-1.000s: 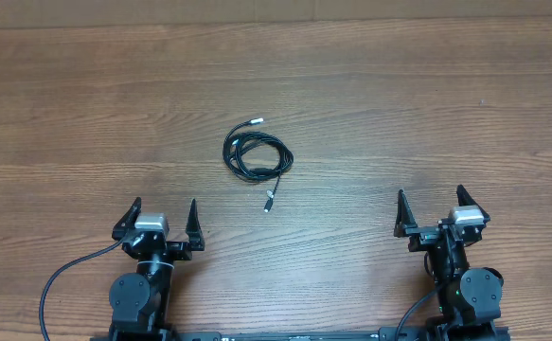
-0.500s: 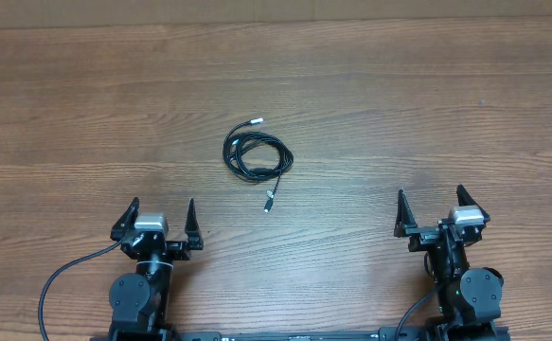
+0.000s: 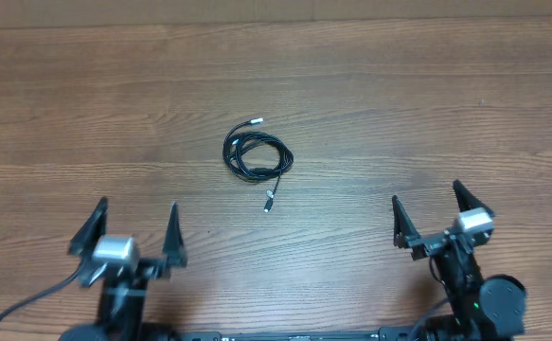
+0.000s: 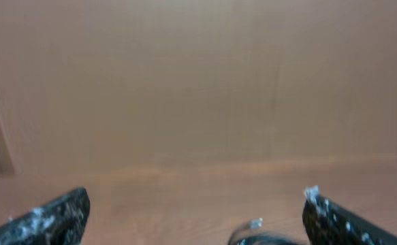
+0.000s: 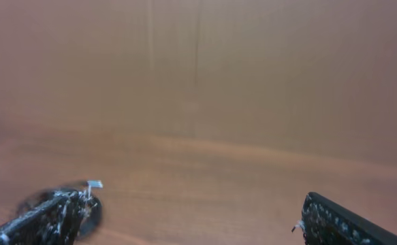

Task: Untangle cables
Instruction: 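Raise both arms and swing grippers forward toward the black cable coil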

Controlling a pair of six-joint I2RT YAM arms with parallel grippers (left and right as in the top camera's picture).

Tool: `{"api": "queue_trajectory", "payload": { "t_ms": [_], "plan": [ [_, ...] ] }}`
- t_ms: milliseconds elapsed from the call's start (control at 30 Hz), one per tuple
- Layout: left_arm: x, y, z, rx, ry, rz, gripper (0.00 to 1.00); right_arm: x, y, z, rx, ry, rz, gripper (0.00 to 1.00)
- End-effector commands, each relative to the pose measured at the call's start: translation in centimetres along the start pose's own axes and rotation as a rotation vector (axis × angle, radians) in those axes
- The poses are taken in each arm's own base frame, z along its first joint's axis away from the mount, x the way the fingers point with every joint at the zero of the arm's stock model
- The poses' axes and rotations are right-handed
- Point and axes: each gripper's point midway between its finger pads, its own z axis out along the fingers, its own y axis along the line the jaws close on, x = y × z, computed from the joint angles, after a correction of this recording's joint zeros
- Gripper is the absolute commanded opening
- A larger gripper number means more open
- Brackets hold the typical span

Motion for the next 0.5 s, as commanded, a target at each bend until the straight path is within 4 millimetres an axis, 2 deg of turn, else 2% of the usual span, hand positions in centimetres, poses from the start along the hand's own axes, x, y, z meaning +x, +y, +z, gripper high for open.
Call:
{"api": "queue_trajectory", "payload": {
  "t_ms": [0, 100, 167, 300, 467],
  "plan": [
    [-6.0, -1.0, -2.7, 0.056, -0.051, 0.019, 1.0, -4.9, 0.9, -1.7, -0.044, -0.082, -0.005, 1.0],
    [-9.1, -1.4, -4.0, 0.073, -0.015, 0.024, 1.0, -8.4, 1.1, -3.2, -0.043, -0.133, -0.013, 1.0],
    [-10.9, -2.2, -4.1, 0.125, 0.025, 0.021, 1.0, -10.7, 1.2, -4.1, -0.043, -0.147, -0.015, 1.0],
    [-13.4, -4.0, -2.8, 0.231, 0.166, 0.0, 1.0, -13.5, 1.4, -4.8, -0.052, -0.107, -0.01, 1.0],
    [-14.7, -5.3, -0.1, 0.319, 0.351, -0.036, 1.0, -17.7, 1.3, -4.6, -0.052, -0.036, -0.015, 1.0]
  ]
}}
